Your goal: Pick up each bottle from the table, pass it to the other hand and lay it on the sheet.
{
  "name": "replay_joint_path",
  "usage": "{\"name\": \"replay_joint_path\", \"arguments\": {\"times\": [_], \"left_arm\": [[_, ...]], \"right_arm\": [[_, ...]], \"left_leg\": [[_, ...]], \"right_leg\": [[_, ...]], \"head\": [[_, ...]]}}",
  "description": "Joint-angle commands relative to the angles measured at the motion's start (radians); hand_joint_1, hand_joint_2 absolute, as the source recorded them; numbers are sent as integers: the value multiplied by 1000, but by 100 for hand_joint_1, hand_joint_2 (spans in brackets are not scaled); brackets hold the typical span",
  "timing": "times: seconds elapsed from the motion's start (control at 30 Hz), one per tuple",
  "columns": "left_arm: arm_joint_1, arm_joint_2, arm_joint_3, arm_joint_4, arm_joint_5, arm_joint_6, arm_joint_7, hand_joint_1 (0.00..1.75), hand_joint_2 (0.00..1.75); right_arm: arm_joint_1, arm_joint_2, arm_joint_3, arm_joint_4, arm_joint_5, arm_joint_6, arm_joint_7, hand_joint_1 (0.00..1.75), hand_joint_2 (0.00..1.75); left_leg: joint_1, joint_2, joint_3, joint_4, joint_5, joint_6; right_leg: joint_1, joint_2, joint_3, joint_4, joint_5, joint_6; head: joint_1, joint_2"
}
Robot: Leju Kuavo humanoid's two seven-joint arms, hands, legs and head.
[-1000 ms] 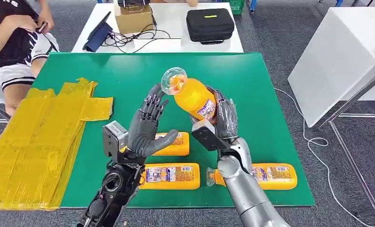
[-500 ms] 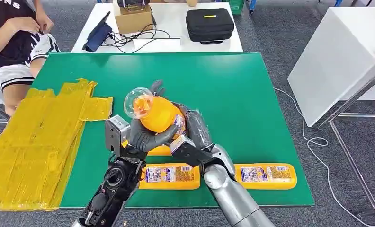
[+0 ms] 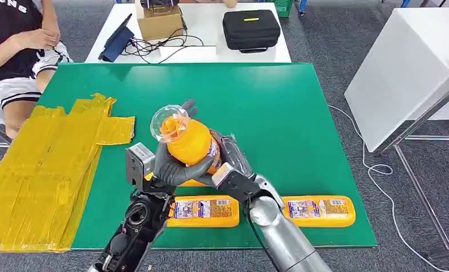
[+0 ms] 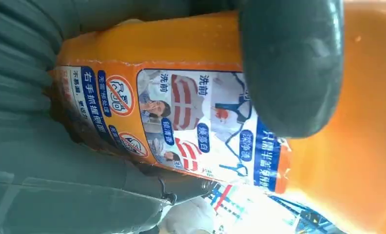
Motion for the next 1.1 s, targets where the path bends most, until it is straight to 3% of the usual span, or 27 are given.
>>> {"name": "replay_joint_path", "arguments": {"times": [0.03, 0.07, 0.1, 0.13, 0.43, 0.7, 0.73, 0.77, 0.8, 0.97, 1.1], "left_arm": [[-3, 5, 41, 30, 29, 47, -39, 2, 175], [1, 8, 40, 22, 29, 47, -39, 2, 175], [4, 7, 41, 15, 30, 50, -42, 40, 175], [12, 2, 50, 2, 33, 67, -56, 171, 175], [-2, 28, 22, 16, 62, 94, -67, 175, 175], [-7, 23, 48, 38, 84, 127, -82, 175, 175], [-7, 22, 50, 32, 87, 125, -81, 175, 175], [-8, 21, 51, 22, 89, 123, -79, 175, 175], [-10, 21, 53, 12, 89, 128, -75, 175, 175], [-11, 36, 93, -9, 82, 183, -64, 175, 175], [-10, 47, 100, -11, 82, 179, -64, 175, 175]], "right_arm": [[-11, -23, 117, 69, 10, 4, 0, 175, 175], [-9, -24, 119, 72, 12, 1, -2, 175, 175], [-8, -24, 121, 73, 12, 0, -3, 175, 175], [-4, -25, 120, 72, 13, -10, -1, 175, 175], [25, -68, 104, 50, -18, -44, 10, 175, 175], [30, -58, 80, 63, -17, -43, 10, 175, 175], [26, -60, 80, 63, -15, -47, 11, 162, 175], [26, -63, 80, 55, -18, -55, 10, 44, 175], [31, -69, 80, 34, -19, -75, 11, 0, 175], [71, -111, 75, -91, 5, -138, 30, 0, 175], [83, -126, 71, -120, 5, -137, 32, 0, 175]], "left_leg": [[0, 2, 4, -1, -1, -1], [1, 2, 6, -2, -2, -1], [0, 1, 3, -1, -1, -1], [1, 1, 6, -1, -2, -1], [1, -2, 4, -1, -1, -1], [1, -2, 6, -2, -2, -1], [1, -1, 4, -1, -1, -1], [1, -1, 6, -1, -2, -2], [0, -1, 3, -1, -1, -1], [1, -2, 8, -1, -3, -2], [0, -1, 3, -1, -1, -1]], "right_leg": [[0, 1, 4, -2, -1, 0], [1, 1, 6, -2, -1, 0], [1, 0, 3, -1, -1, 0], [1, 0, 6, -2, -2, 0], [1, -3, 4, -2, -1, 0], [1, -3, 6, -2, -2, 0], [1, -2, 4, -2, -1, 0], [1, -3, 7, -2, -2, 0], [1, -2, 3, -2, -1, 0], [1, -3, 8, -1, -4, 0], [1, -2, 3, -1, -1, 0]], "head": [[0, 0], [0, 0], [0, 0], [0, 0], [0, 0], [0, 0], [0, 0], [0, 0], [0, 0], [0, 0], [0, 0]]}}
